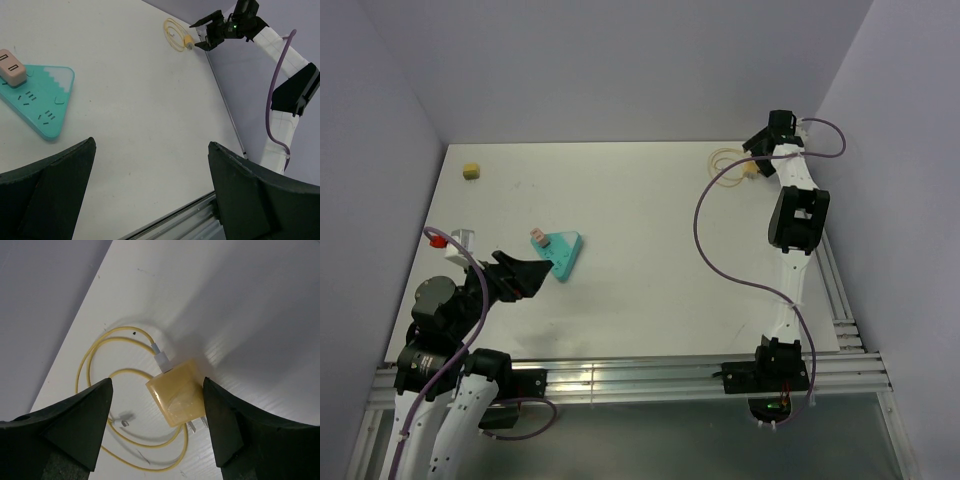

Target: Insert the plug

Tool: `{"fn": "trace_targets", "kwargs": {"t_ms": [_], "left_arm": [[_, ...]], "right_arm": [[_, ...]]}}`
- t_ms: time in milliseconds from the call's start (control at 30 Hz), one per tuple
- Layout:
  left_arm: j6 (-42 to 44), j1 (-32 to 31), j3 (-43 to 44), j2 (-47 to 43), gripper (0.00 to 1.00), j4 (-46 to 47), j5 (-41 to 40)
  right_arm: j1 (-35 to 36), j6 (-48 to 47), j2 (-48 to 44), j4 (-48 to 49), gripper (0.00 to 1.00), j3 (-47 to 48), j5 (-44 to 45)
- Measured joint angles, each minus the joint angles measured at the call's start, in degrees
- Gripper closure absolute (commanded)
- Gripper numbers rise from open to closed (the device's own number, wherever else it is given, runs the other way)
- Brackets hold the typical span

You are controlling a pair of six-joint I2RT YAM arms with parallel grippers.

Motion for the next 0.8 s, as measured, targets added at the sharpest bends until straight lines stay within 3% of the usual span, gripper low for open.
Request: {"fn": "trace_targets", "kwargs": {"t_ms": [600, 800], "left_arm": [[0.0, -0.6, 0.0, -0.1, 0.0, 0.0, 0.7], [0.0, -0.6, 0.0, -0.1, 0.0, 0.0, 0.9]], "right_arm": [[2.0, 3.4, 0.6, -4.7, 0.24, -0.1, -3.1], [2.1, 4.9, 0.9, -6.0, 0.39, -0.2, -3.1]]}}
